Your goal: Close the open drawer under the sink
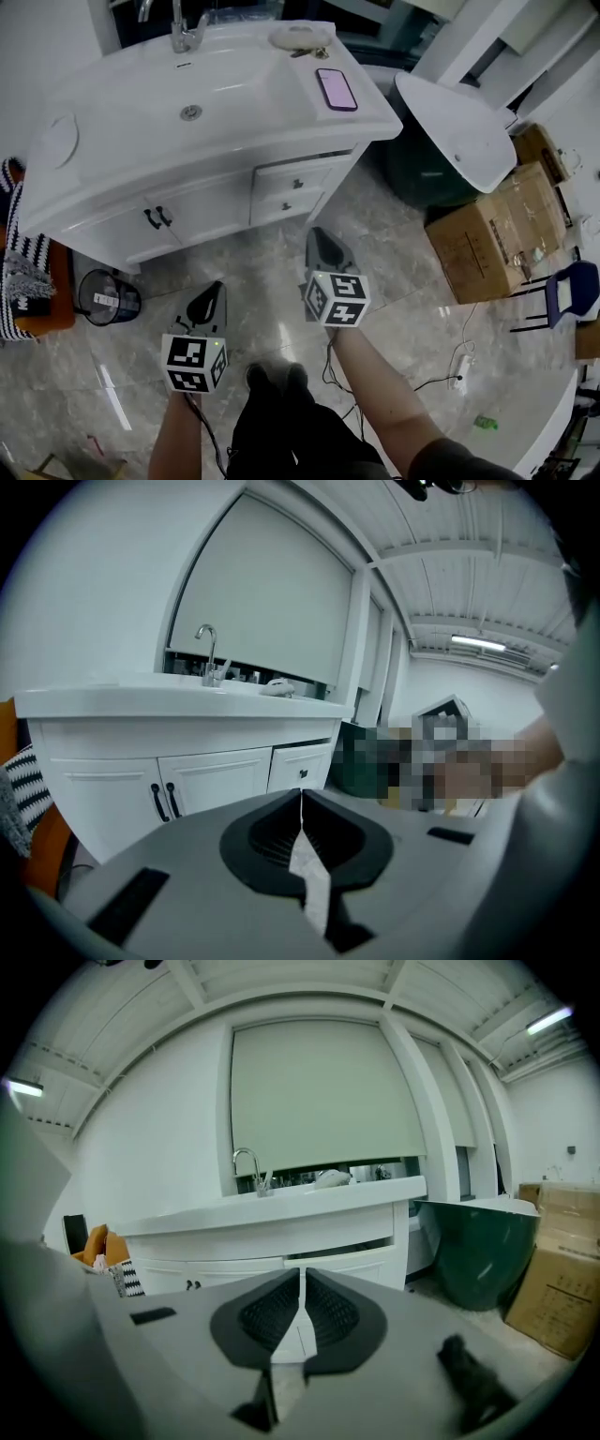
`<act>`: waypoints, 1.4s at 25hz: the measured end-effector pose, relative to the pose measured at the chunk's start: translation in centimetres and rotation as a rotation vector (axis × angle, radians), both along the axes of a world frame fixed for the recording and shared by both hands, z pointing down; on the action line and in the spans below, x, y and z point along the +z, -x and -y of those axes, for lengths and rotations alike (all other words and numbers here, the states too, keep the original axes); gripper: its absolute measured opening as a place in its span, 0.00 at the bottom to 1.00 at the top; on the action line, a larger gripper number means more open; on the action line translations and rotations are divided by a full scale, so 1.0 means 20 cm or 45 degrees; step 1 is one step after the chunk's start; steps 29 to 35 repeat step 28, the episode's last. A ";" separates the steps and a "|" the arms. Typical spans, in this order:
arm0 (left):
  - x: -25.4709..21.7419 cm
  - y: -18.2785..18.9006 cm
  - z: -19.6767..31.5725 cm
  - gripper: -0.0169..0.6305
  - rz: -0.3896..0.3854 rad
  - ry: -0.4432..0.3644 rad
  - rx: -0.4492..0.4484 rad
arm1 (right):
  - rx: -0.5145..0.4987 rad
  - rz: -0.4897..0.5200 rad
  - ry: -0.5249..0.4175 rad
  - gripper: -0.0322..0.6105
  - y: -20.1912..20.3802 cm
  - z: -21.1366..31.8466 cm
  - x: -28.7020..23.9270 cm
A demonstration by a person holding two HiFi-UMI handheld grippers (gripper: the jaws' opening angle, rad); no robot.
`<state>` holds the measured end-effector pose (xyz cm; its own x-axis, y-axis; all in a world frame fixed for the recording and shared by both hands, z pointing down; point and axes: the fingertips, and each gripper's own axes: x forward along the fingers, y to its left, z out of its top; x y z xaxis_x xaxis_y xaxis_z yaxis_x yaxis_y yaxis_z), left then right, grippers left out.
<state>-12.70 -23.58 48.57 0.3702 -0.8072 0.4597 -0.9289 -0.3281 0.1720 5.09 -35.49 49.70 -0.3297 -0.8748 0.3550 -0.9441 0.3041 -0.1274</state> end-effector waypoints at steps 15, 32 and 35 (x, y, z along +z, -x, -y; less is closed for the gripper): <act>-0.56 -0.31 -0.73 0.05 -0.012 -0.118 -0.004 | -0.148 0.054 -0.055 0.09 -0.14 -0.94 -0.54; -0.79 -0.70 -1.33 0.05 -0.021 -0.149 0.029 | -0.204 0.102 -0.075 0.09 -0.38 -1.57 -0.77; -0.79 -0.70 -1.33 0.05 -0.021 -0.149 0.029 | -0.204 0.102 -0.075 0.09 -0.38 -1.57 -0.77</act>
